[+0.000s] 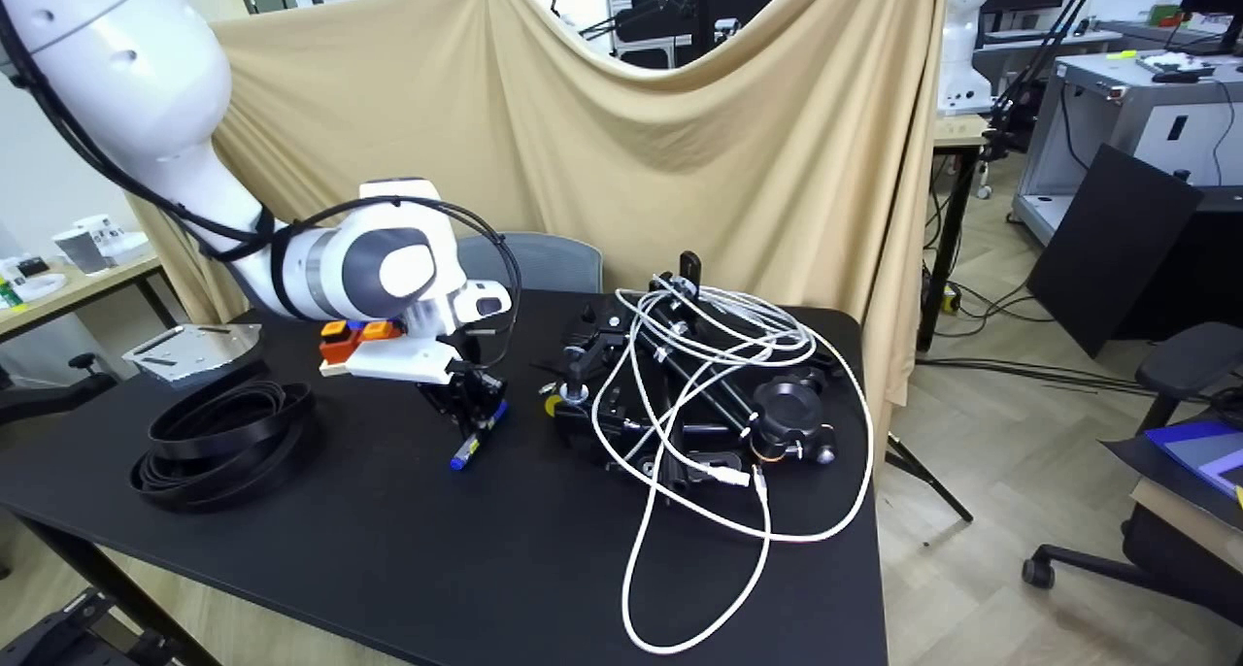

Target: Move the marker to the left

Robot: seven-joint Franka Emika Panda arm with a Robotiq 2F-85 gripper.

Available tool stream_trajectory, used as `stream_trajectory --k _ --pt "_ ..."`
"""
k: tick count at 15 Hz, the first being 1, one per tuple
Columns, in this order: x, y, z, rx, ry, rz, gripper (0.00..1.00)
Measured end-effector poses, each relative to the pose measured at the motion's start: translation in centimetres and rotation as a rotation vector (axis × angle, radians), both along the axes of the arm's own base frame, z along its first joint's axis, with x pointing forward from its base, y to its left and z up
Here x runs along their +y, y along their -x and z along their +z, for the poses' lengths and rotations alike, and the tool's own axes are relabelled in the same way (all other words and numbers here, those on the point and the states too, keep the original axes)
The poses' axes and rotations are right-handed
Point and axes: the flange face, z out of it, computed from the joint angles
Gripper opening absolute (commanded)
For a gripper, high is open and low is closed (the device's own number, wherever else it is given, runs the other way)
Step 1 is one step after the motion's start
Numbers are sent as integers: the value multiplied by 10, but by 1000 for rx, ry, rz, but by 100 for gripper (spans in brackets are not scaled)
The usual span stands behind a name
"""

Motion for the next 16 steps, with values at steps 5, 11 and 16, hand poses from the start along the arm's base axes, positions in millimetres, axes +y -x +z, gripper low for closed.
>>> stream_trajectory --k 5,11,16 --pt "16 -17 16 -42 12 55 5" --pt "60 -46 45 -120 3 133 5" --pt "93 -55 46 -109 -45 145 5"
